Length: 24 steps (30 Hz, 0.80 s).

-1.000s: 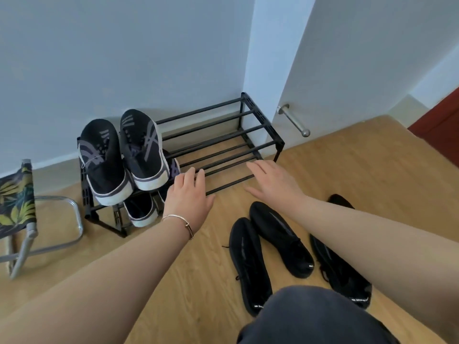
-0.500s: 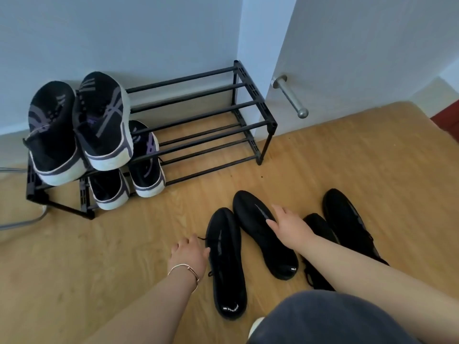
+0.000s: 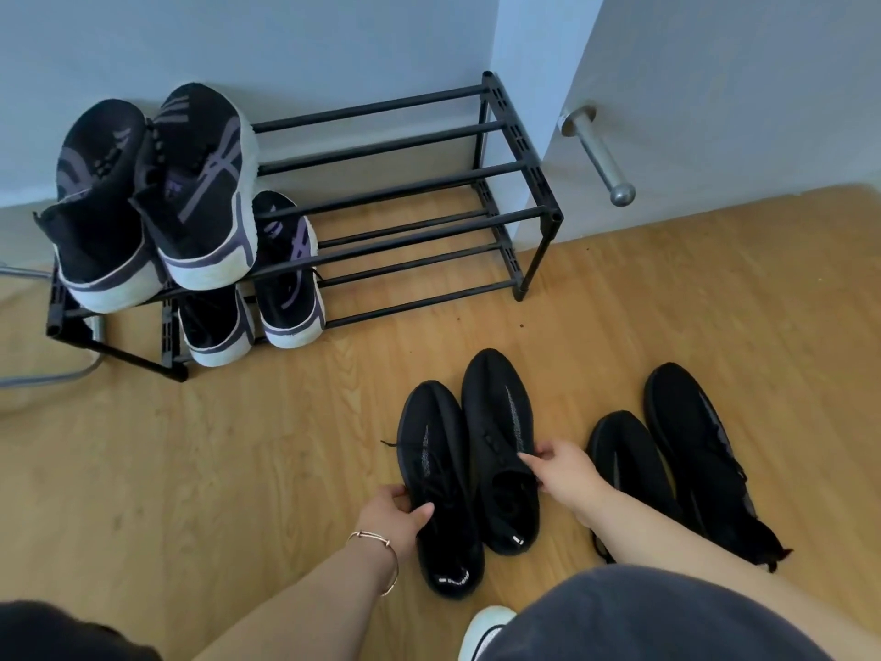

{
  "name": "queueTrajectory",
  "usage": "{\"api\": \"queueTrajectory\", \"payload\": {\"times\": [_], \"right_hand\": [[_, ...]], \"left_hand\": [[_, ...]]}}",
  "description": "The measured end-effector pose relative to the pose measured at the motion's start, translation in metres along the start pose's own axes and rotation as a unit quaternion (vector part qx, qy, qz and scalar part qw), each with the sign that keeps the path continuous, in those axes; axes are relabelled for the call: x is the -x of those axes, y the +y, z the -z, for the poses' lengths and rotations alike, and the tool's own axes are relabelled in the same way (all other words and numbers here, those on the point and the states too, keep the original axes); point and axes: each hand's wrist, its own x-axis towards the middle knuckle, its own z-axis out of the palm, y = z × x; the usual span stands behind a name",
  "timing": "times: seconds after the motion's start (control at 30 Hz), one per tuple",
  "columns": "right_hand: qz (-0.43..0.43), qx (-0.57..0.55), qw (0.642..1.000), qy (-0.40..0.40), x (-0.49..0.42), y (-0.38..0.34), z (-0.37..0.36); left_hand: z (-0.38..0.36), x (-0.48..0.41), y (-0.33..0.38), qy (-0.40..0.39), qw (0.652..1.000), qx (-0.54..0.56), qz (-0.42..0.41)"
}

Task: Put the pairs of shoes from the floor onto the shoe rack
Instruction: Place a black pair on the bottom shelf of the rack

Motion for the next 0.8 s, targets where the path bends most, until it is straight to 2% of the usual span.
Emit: {"api": "queueTrajectory", "payload": {"times": [0.13,0.4,0.6,0.8], "right_hand": [[0.009,-0.060,0.998,-0.003,0.000,0.007,0.001],[0.034,-0.117,0.992,0.014,0.003,-0.008,0.005],[0.095,-0.070,0.993,0.028,-0.007,-0.068,0.017],[0.143,-0.056,0.987,0.050,-0.032,-0.141,0.022]], "left_hand": [[-0.001,-0.007,-0.002,-0.005,1.000,0.013,0.007],[0.007,-0.021,-0.011,-0.010,0.994,0.111,-0.017],[0.050,-0.032,0.039,0.009,0.979,0.191,-0.074],[0.091,-0.055,0.096,0.048,0.972,0.204,-0.106]]}}
